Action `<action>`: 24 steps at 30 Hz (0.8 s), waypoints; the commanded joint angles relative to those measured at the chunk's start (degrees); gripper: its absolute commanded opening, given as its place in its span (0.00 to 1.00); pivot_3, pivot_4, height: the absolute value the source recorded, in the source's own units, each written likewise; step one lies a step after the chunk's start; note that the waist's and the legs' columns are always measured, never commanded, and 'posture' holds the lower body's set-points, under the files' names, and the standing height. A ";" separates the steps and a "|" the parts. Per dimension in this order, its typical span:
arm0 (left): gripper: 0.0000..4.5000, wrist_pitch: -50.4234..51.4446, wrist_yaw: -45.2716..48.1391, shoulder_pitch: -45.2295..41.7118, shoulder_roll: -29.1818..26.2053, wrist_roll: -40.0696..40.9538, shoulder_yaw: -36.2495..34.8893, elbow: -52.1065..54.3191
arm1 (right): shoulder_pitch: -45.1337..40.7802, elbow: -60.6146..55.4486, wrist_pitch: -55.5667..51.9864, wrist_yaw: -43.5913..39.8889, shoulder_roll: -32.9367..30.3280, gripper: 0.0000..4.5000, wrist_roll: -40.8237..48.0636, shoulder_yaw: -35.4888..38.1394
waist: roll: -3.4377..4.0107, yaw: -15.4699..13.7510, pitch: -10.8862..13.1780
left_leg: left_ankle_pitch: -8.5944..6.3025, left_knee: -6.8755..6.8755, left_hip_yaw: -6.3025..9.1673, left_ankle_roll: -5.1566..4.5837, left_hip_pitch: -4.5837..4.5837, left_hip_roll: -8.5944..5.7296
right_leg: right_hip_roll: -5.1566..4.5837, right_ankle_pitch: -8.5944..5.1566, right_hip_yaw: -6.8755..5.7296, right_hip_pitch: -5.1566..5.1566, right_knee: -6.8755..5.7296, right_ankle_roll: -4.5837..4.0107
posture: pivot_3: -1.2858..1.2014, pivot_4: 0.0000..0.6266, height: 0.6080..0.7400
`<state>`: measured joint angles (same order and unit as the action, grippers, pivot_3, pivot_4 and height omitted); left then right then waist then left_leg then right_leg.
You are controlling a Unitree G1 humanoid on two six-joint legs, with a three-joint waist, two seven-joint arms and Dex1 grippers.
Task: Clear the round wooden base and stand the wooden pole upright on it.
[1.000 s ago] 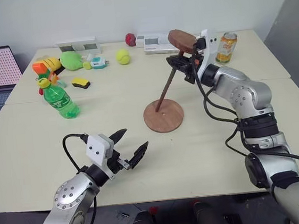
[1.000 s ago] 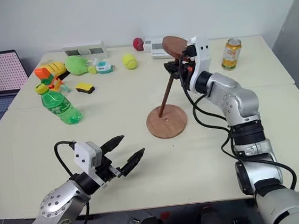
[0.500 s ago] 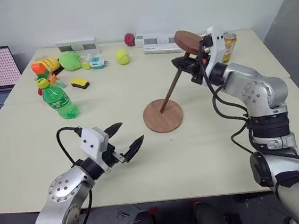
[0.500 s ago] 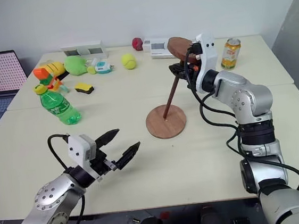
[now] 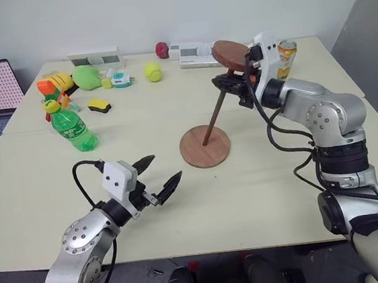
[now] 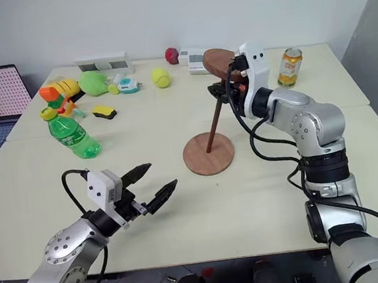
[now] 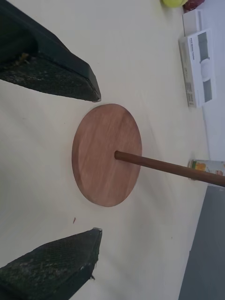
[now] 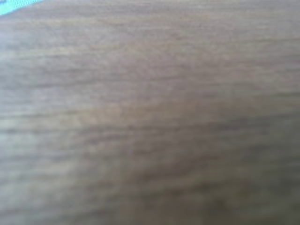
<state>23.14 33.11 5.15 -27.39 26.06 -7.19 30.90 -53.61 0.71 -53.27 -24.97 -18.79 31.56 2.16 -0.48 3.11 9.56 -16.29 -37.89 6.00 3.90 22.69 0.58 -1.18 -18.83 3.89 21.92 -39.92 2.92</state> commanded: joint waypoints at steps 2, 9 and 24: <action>1.00 -1.26 -0.23 0.52 -0.14 0.28 -1.16 1.44 | -3.54 -2.33 1.70 -2.76 -1.94 0.08 -2.08 -2.48 | 0.01 0.01 0.01 | 0.00 0.00 -0.02 0.00 0.05 0.00 | 0.00 0.00 0.03 0.08 -0.02 0.00 | 0.52 0.24 1.00; 1.00 -1.50 -0.38 0.57 0.10 0.11 -0.83 1.36 | -5.21 -1.94 3.31 -6.14 -3.15 0.08 -5.76 -7.45 | 0.01 0.00 0.01 | 0.00 0.00 0.01 0.00 0.11 0.00 | -0.01 0.00 0.00 0.12 0.00 0.00 | 0.52 0.24 1.00; 1.00 -2.02 0.00 0.69 0.82 -0.31 0.80 1.17 | -5.21 5.64 7.20 -9.75 -0.04 0.08 -12.86 -15.14 | -0.01 0.09 -0.01 | 0.00 0.00 0.03 0.00 0.06 0.01 | -0.01 0.00 -0.01 0.10 -0.01 0.00 | 0.52 0.24 1.00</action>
<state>22.46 33.09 5.94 -26.79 25.88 -6.86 30.90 -59.29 3.12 -46.56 -34.92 -19.63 20.83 -11.53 -0.49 3.20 9.55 -16.29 -37.90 6.03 3.90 22.75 0.59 -1.19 -18.83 3.89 22.02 -39.93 2.91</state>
